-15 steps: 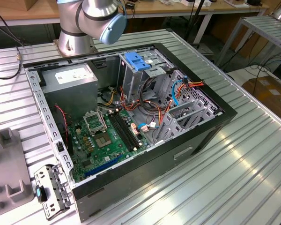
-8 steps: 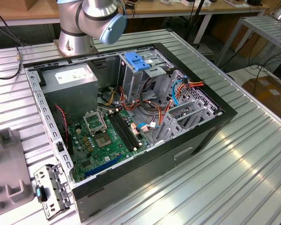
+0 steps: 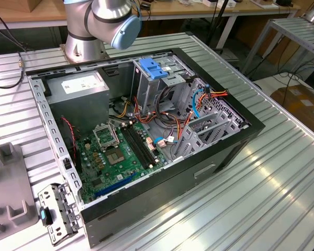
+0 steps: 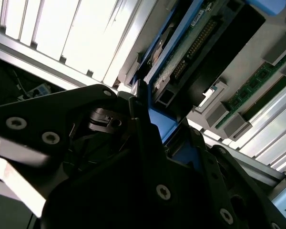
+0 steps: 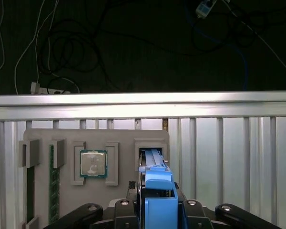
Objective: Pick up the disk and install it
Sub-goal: 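Pick up the disk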
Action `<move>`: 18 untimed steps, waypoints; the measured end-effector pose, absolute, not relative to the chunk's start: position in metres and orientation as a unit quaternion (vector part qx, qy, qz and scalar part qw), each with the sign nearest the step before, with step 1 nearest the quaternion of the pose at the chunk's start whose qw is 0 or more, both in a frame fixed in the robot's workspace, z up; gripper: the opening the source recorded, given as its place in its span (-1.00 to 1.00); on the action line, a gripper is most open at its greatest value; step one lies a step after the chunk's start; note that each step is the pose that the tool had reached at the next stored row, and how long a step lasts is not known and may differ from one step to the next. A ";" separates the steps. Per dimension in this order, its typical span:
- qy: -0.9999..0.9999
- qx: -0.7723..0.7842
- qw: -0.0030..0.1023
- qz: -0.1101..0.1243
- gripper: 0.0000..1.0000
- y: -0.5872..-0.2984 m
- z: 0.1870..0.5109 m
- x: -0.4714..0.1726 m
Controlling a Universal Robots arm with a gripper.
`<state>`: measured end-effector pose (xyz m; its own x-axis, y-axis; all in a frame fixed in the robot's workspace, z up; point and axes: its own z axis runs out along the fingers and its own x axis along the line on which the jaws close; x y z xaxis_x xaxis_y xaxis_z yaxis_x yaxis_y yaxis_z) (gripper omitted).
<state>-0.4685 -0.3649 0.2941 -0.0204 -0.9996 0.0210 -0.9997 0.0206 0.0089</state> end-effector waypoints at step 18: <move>-0.714 0.700 0.000 0.015 -0.26 -0.365 0.294 -0.469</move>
